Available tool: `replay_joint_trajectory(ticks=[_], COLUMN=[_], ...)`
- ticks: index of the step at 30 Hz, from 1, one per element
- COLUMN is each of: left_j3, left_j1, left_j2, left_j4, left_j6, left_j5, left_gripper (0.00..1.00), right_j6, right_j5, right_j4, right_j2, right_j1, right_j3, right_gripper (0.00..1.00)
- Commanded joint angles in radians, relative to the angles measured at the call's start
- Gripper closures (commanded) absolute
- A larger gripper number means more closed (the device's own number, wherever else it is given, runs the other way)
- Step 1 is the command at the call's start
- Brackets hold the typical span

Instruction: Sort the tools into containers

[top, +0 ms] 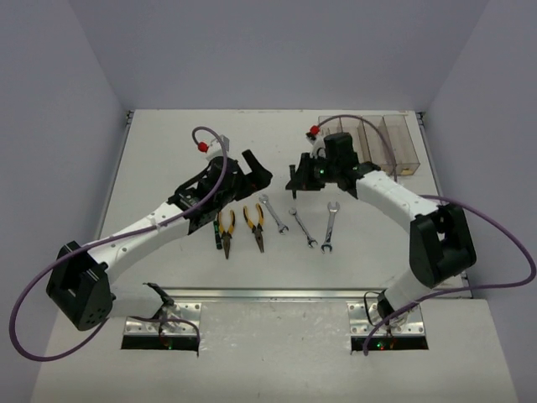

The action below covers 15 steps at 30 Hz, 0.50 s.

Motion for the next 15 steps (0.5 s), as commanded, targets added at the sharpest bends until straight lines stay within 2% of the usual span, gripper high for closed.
replay_joint_trajectory(ticks=[1, 5, 12, 14, 15], left_j3=[0.094, 0.049, -0.080, -0.097, -0.106], left_j1=[-0.001, 0.001, 0.015, 0.040, 0.055], left_j2=[-0.054, -0.074, -0.178, -0.175, -0.172], left_j4=[-0.389, -0.477, -0.538, -0.542, -0.538], left_j6=[0.059, 0.082, 0.078, 0.085, 0.090], left_j5=[-0.384, -0.369, -0.349, -0.335, -0.327], left_gripper=[0.00, 0.00, 0.00, 0.00, 0.00], right_j6=[-0.306, -0.449, -0.541, -0.559, -0.564], right_j5=[0.426, 0.582, 0.626, 0.650, 0.663], right_j4=[-0.399, -0.528, -0.750, -0.765, -0.761], right_j2=[0.097, 0.316, 0.727, 0.800, 0.820], right_j1=[-0.203, -0.281, -0.358, -0.359, -0.359], right_j3=[0.307, 0.565, 1.180, 1.275, 1.299], right_gripper=[0.93, 0.95, 0.96, 0.93, 0.86])
